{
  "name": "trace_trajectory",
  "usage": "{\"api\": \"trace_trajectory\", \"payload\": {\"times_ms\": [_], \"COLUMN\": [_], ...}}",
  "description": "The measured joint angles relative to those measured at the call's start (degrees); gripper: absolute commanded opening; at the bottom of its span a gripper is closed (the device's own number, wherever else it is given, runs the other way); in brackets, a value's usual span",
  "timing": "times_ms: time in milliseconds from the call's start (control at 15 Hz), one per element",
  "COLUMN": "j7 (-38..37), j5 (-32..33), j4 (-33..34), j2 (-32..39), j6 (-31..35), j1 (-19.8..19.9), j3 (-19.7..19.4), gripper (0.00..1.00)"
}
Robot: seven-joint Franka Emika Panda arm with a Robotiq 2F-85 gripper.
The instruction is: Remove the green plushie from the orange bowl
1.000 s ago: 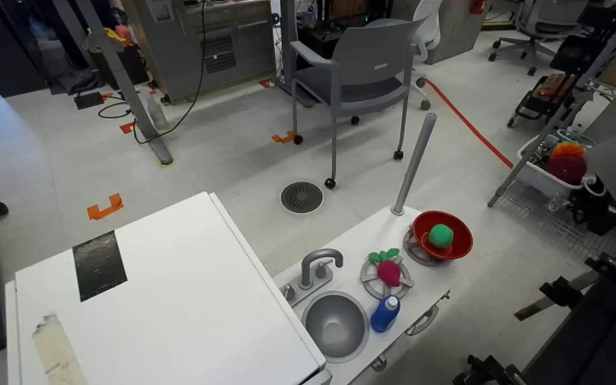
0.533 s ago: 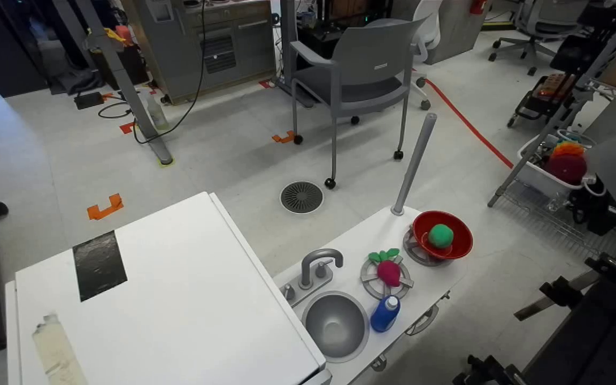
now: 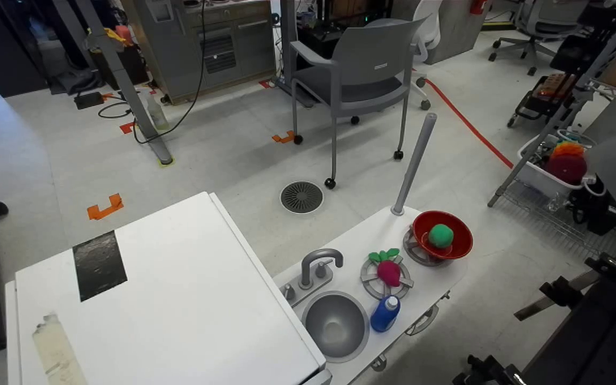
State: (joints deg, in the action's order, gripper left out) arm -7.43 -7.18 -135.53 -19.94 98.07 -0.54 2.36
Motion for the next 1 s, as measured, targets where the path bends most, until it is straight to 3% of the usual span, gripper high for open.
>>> {"api": "trace_trajectory", "payload": {"times_ms": [467,667,1000], "j7": [-8.42,-11.33,-13.24], "j5": [7.56,9.81,10.59], "j4": [7.08,10.6,18.43], "j2": [25.23,35.0,51.29], "j6": [20.89,29.64,38.8], "j1": [1.41,1.38,1.33], "j3": [-0.82,-2.54,-6.93], "gripper": [1.0,1.0,1.0]}}
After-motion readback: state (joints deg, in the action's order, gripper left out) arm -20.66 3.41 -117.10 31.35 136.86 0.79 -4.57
